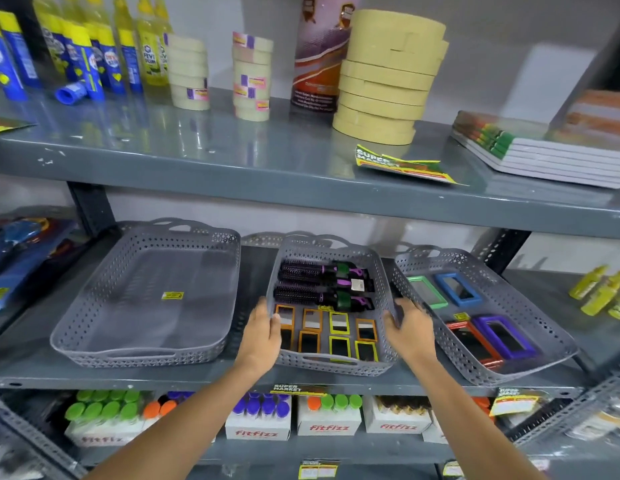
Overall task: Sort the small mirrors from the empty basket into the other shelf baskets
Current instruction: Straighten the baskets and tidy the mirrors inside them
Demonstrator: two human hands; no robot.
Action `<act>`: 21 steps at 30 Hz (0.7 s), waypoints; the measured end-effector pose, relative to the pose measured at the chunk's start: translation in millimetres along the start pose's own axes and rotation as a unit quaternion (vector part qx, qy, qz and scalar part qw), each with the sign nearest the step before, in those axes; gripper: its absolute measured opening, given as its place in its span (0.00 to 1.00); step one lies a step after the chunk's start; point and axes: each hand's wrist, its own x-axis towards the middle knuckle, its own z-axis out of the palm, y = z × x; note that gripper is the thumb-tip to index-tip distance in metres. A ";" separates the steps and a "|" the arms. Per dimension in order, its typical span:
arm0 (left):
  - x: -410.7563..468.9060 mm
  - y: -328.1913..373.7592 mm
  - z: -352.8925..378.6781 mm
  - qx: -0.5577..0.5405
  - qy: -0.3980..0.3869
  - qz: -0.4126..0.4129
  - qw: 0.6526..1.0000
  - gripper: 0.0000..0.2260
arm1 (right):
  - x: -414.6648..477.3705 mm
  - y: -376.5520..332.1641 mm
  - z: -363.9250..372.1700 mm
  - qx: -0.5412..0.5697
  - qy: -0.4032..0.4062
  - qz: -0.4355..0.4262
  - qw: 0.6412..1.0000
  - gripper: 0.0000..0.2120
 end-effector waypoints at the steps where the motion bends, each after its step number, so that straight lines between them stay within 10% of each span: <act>1: -1.5 2.5 0.3 -0.025 0.002 -0.018 1.000 0.23 | -4.5 8.0 0.6 0.036 -0.024 0.039 0.998 0.16; 10: -8.6 6.5 5.6 -0.085 0.030 -0.085 0.992 0.22 | -12.4 33.3 25.4 0.292 -0.073 0.180 0.936 0.20; 17: -20.2 6.5 15.3 -0.062 0.039 -0.098 0.992 0.24 | -1.8 43.8 19.7 0.230 -0.102 0.147 0.957 0.20; 21: -20.6 9.2 14.5 -0.054 0.044 -0.086 0.994 0.22 | 3.9 38.8 5.3 0.103 -0.063 -0.015 0.993 0.17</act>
